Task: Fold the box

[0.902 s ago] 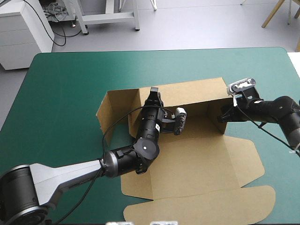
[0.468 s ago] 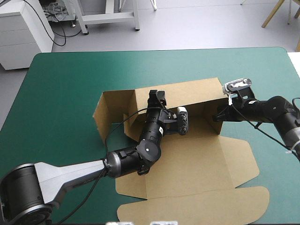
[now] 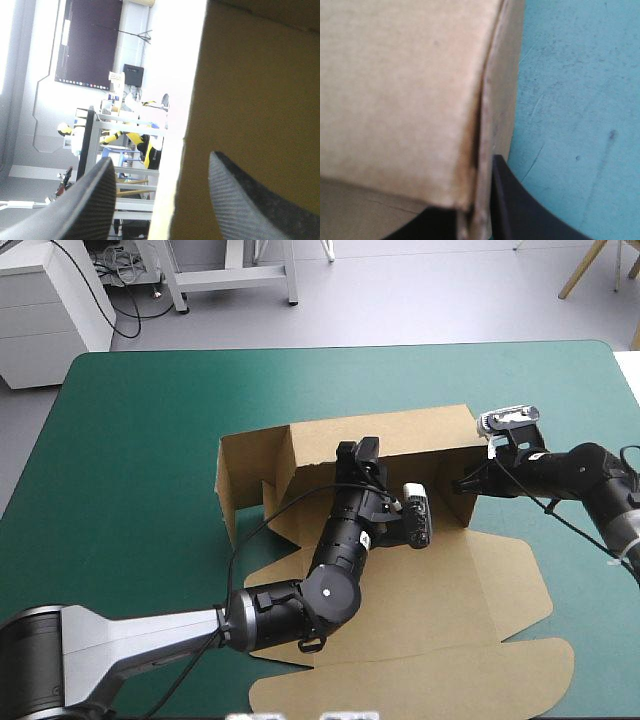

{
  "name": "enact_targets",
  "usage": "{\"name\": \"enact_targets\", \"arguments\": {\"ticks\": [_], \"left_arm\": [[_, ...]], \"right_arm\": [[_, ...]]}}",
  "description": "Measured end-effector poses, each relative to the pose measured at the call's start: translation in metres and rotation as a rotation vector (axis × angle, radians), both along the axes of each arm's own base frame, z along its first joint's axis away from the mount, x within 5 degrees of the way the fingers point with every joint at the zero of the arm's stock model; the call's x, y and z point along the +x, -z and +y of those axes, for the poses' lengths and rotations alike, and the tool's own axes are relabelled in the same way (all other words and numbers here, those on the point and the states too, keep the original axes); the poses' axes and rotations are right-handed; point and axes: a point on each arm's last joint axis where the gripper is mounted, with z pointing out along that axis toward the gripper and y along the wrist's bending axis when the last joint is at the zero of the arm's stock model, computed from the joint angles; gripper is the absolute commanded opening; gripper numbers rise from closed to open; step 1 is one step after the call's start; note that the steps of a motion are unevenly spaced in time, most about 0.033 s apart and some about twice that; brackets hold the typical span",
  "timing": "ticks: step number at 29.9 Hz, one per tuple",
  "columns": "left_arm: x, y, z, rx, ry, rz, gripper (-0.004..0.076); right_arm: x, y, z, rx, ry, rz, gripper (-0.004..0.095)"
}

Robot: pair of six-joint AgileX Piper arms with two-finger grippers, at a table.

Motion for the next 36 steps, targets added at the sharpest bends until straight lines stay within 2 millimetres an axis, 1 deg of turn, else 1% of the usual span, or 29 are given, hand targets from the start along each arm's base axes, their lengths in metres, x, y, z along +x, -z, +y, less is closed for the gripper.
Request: {"name": "enact_targets", "arguments": {"ticks": [4, 6, 7, 9, 13, 14, 17, 20, 22, 24, 27, 29, 31, 33, 36], "left_arm": [[-0.021, -0.021, 0.001, -0.057, 0.022, -0.031, 0.0396], [-0.034, -0.033, 0.004, -0.091, 0.028, -0.047, 0.0363], [-0.04, -0.038, 0.006, -0.104, 0.035, -0.053, 0.033], [-0.052, -0.053, 0.013, -0.132, 0.039, -0.077, 0.0239], [-0.059, -0.079, 0.035, -0.146, 0.008, -0.13, 0.0011], [-0.059, -0.086, 0.042, -0.156, -0.004, -0.142, -0.0006], [-0.059, -0.107, 0.064, -0.206, -0.031, -0.165, -0.0005], [-0.059, -0.128, 0.09, -0.275, -0.053, -0.182, -0.0005], [-0.056, -0.14, 0.109, -0.319, -0.079, -0.196, -0.0005], [-0.052, -0.148, 0.124, -0.352, -0.112, -0.208, -0.0004], [-0.035, -0.16, 0.157, -0.391, -0.219, -0.243, -0.0004], [-0.021, -0.163, 0.18, -0.414, -0.297, -0.236, -0.0004], [-0.006, -0.161, 0.202, -0.458, -0.369, -0.176, -0.0004], [0.008, -0.155, 0.222, -0.518, -0.439, -0.103, -0.0004], [0.029, -0.141, 0.251, -0.636, -0.562, 0.044, -0.0004]], "right_arm": [[0.001, -0.007, -0.001, -0.008, 0.006, 0.032, 0.0001], [0.002, -0.013, -0.001, -0.008, 0.007, 0.047, 0.0001], [0.002, -0.017, -0.001, -0.007, 0.007, 0.057, 0.0001], [0.002, -0.025, -0.001, -0.003, 0.005, 0.074, 0.0001], [0.001, -0.043, 0.0, 0.016, 0.024, 0.11, 0.0001], [0.001, -0.048, 0.0, 0.017, 0.029, 0.118, 0.0001], [0.004, -0.059, -0.002, 0.013, 0.048, 0.142, 0.0001], [0.012, -0.06, -0.004, -0.006, 0.066, 0.215, 0.0001], [0.02, -0.055, -0.005, -0.017, 0.068, 0.279, 0.0001], [0.031, -0.048, -0.004, -0.016, 0.07, 0.326, 0.0001], [0.047, -0.036, -0.001, -0.014, 0.078, 0.387, 0.0001], [0.057, -0.033, 0.003, -0.011, 0.082, 0.405, 0.0001], [0.067, -0.032, 0.009, -0.017, 0.082, 0.414, 0.0001], [0.081, -0.029, 0.013, -0.023, 0.081, 0.397, 0.0], [0.108, -0.017, 0.02, -0.03, 0.089, 0.352, 0.0001]]}}
